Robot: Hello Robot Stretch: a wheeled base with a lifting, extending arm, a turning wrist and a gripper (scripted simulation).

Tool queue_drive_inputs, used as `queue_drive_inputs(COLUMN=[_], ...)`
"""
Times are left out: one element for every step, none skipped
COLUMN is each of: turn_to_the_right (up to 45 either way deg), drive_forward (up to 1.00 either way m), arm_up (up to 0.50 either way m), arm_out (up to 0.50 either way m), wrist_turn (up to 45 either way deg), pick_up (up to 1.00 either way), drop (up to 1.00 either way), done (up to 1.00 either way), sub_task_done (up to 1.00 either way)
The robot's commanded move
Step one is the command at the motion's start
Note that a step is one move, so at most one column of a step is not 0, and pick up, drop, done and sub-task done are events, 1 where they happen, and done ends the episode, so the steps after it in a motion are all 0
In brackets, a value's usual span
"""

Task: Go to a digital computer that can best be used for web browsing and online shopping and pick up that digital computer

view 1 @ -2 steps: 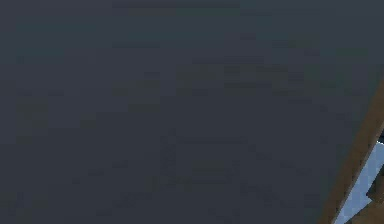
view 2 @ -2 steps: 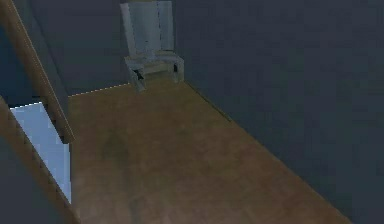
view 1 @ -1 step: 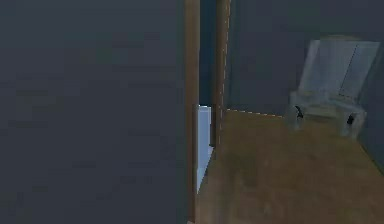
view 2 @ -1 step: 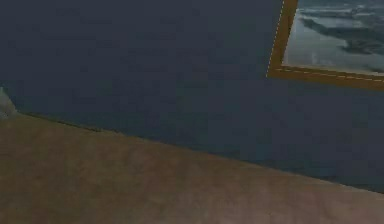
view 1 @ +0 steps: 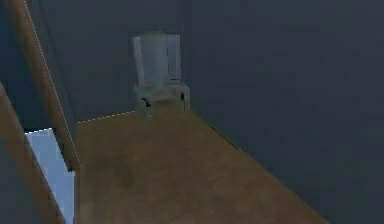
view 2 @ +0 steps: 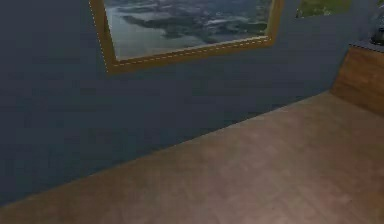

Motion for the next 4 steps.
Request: queue_drive_inputs(turn_to_the_right=[45.0, 15.0, 0.0, 27.0], drive_forward=[0.00, 0.00, 0.20, 0.00], arm_up=[0.00, 0.00, 0.00, 0.00], arm_out=[0.00, 0.00, 0.00, 0.00], wrist_turn=[0.0, 0.0, 0.0, 0.0], pick_up=[0.00, 0.00, 0.00, 0.00], drop=[0.00, 0.00, 0.00, 0.00], done=[0.00, 0.00, 0.00, 0.00], sub_task_done=[0.00, 0.00, 0.00, 0.00])
